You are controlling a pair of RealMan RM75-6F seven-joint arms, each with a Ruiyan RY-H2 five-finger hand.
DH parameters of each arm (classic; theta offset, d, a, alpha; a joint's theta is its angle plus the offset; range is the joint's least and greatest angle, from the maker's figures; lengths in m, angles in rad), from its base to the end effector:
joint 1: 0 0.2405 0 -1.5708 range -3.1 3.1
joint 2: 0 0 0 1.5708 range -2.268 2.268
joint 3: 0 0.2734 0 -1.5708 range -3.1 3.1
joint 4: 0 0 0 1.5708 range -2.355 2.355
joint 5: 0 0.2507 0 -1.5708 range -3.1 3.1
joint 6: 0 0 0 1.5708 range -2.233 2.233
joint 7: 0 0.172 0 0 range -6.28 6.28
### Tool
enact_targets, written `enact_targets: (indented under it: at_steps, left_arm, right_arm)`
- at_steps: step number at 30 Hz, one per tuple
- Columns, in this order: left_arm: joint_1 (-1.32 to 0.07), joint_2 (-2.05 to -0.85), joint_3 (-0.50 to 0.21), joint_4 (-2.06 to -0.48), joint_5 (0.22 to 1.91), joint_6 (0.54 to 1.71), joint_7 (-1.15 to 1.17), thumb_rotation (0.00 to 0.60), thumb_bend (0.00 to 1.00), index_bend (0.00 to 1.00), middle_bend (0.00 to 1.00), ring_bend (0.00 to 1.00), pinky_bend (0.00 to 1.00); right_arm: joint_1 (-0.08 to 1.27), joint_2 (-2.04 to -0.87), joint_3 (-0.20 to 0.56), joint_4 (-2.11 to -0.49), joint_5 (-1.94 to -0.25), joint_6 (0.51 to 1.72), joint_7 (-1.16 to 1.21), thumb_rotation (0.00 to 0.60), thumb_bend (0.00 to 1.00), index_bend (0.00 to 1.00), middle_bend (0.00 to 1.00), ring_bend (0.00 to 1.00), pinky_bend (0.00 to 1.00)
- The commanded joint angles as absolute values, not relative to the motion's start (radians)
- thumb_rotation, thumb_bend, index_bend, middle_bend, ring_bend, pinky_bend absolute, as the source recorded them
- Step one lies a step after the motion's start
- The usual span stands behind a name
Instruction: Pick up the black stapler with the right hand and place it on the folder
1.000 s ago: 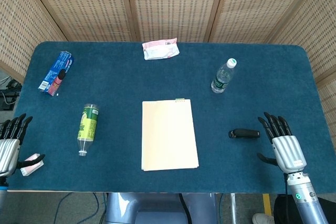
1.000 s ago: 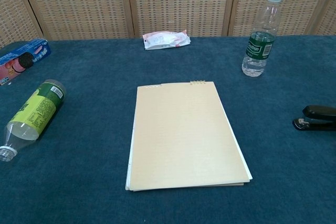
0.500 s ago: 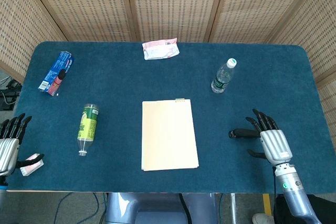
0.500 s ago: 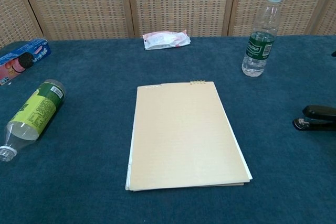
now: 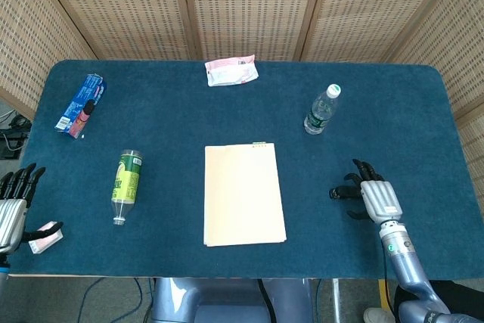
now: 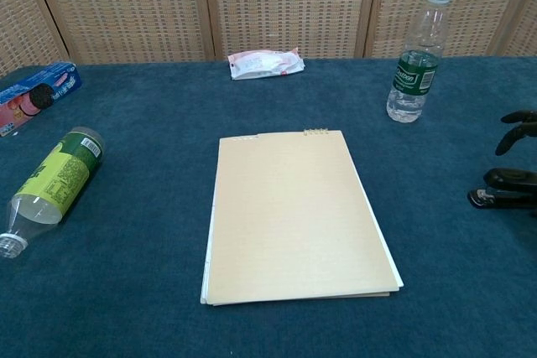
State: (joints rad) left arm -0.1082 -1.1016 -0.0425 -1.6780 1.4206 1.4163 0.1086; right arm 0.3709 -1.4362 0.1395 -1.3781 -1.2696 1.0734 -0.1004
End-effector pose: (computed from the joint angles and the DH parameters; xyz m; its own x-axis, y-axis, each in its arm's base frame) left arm -0.3409 0.2178 0.1205 0.4405 0.0783 0.8943 0.8953 0.0357 -0.4441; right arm -0.3210 -0.3257 -0.0005 0.3592 -0.2443 0.9007 -0.9326 -0.0571 0.3564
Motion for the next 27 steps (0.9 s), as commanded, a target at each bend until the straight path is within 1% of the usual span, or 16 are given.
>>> enact_targets:
  at_steps: [1, 8, 12, 14, 16, 17, 19, 21, 22, 24, 27]
  left_arm:
    - [-0.110, -1.103, -0.042, -1.678, 1.420, 1.414, 0.111, 0.600, 0.08, 0.00, 0.00, 0.00, 0.00]
    - [-0.111, -1.103, -0.041, -1.677, 1.418, 1.410, 0.111, 0.600, 0.08, 0.00, 0.00, 0.00, 0.00]
    - [-0.113, -1.104, -0.040, -1.678, 1.419, 1.406, 0.115, 0.600, 0.08, 0.00, 0.00, 0.00, 0.00]
    - [-0.113, -1.105, -0.039, -1.678, 1.419, 1.406, 0.115, 0.600, 0.08, 0.00, 0.00, 0.00, 0.00]
    - [-0.114, -1.105, -0.039, -1.678, 1.419, 1.406, 0.114, 0.600, 0.08, 0.00, 0.00, 0.00, 0.00]
    - [-0.114, -1.105, -0.039, -1.678, 1.420, 1.406, 0.113, 0.600, 0.08, 0.00, 0.00, 0.00, 0.00]
    - [-0.114, -1.105, -0.039, -1.677, 1.421, 1.406, 0.112, 0.600, 0.08, 0.00, 0.00, 0.00, 0.00]
    - [-0.114, -1.106, -0.039, -1.676, 1.421, 1.406, 0.112, 0.600, 0.08, 0.00, 0.00, 0.00, 0.00]
    - [-0.114, -1.106, -0.039, -1.675, 1.421, 1.407, 0.111, 0.600, 0.08, 0.00, 0.00, 0.00, 0.00]
    - [-0.114, -1.106, -0.040, -1.674, 1.422, 1.408, 0.109, 0.600, 0.08, 0.00, 0.00, 0.00, 0.00]
    - [-0.114, -1.107, -0.040, -1.673, 1.421, 1.408, 0.108, 0.600, 0.08, 0.00, 0.00, 0.00, 0.00]
  right_arm:
    - [0.392, -1.463, 0.148, -1.333, -1.241, 1.037, -0.094, 0.600, 0.17, 0.32, 0.12, 0.03, 0.30]
    - [0.414, -1.490, 0.161, -1.261, -1.201, 0.989, -0.072, 0.600, 0.19, 0.35, 0.13, 0.03, 0.30]
    - [0.420, -1.509, 0.159, -1.227, -1.195, 0.977, -0.056, 0.600, 0.23, 0.41, 0.18, 0.08, 0.33]
    - [0.421, -1.524, 0.158, -1.207, -1.203, 0.984, -0.044, 0.600, 0.27, 0.46, 0.24, 0.15, 0.38]
    - [0.420, -1.550, 0.162, -1.174, -1.218, 1.006, -0.018, 0.600, 0.36, 0.56, 0.36, 0.28, 0.47]
    - [0.421, -1.561, 0.163, -1.160, -1.223, 1.014, -0.010, 0.600, 0.39, 0.59, 0.41, 0.34, 0.50]
    - [0.422, -1.579, 0.166, -1.133, -1.238, 1.034, 0.005, 0.600, 0.45, 0.70, 0.54, 0.47, 0.60]
    - [0.423, -1.593, 0.168, -1.113, -1.251, 1.050, 0.021, 0.600, 0.48, 0.76, 0.61, 0.55, 0.69]
    - [0.424, -1.596, 0.169, -1.109, -1.254, 1.054, 0.027, 0.600, 0.49, 0.78, 0.63, 0.58, 0.72]
    - [0.426, -1.600, 0.171, -1.104, -1.267, 1.067, 0.043, 0.600, 0.50, 0.79, 0.65, 0.61, 0.76]
    - [0.431, -1.586, 0.174, -1.131, -1.303, 1.104, 0.042, 0.600, 0.50, 0.80, 0.66, 0.63, 0.79]
